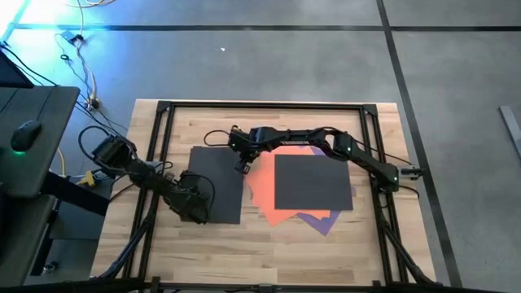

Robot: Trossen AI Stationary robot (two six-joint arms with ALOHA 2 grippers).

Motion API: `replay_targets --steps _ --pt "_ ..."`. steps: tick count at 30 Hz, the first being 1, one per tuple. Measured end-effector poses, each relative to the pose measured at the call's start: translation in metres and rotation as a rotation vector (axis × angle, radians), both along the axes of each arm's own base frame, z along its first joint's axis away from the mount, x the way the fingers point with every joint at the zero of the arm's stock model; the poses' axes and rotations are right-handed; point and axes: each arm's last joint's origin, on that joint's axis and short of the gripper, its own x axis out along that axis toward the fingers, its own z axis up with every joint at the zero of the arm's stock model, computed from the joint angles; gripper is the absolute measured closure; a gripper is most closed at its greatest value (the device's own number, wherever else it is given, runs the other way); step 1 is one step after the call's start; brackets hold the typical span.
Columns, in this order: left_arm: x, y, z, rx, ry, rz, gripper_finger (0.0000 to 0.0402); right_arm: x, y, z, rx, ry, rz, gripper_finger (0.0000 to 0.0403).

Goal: Organize paper
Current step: Stack the right black paper on top of the left black paper

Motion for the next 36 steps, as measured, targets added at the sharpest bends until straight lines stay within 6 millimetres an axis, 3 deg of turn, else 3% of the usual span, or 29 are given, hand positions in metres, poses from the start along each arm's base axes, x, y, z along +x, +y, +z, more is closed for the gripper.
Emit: replay_targets --steps 17,26,36 --pt "0.001 -0.001 0.000 -0.014 0.008 -0.009 0.0402 -0.003 0.002 0.000 -0.035 0.039 -0.013 0.0402" --pt "0.000 -0.001 0.000 -0.023 0.012 -0.004 0.0402 -0.010 0.001 0.013 -0.040 0.071 -0.044 0.0402" --pt "0.001 -0.002 0.001 -0.030 0.013 0.004 0.0402 -0.010 0.002 0.014 -0.049 0.069 -0.055 0.0402"
